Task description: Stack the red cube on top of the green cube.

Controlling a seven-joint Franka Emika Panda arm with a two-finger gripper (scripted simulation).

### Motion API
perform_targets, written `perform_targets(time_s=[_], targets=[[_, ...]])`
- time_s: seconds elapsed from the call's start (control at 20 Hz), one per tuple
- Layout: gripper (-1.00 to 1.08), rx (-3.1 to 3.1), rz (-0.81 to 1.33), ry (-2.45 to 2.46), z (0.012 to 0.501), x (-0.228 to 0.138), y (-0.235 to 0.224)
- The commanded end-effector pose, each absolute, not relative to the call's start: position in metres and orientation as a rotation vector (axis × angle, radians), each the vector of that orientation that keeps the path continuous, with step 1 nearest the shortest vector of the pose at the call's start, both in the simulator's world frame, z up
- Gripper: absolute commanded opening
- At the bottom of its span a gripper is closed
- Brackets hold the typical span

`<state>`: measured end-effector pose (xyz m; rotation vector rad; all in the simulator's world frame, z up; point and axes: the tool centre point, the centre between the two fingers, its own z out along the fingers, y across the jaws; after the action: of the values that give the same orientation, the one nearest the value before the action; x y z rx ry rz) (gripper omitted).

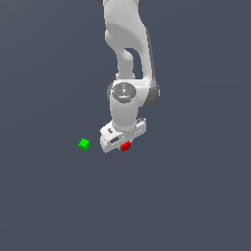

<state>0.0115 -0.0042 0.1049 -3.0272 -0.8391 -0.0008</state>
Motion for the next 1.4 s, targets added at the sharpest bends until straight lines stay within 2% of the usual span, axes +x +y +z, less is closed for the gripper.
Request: perform_targets(time_s=[0.0,0.6,0.9,1.15,1.2,1.35], targets=[[-1.00,-3.029,-0.001,-0.836,0.100,0.004,-0.032],[-1.00,-3.029,0.000,-0.837,0.071,-0.028,-0.169],[-1.00,-3.029,0.000,-0.837,0.064,-0.035,-0.206],[-1.00,-3.029,0.000,-0.837,0.062,-0.036,-0.215],[1.00,-3.029,0.000,-0.837,0.062,-0.036,-0.215],[1.00,-3.029,0.000,-0.837,0.062,-0.036,-0.215]])
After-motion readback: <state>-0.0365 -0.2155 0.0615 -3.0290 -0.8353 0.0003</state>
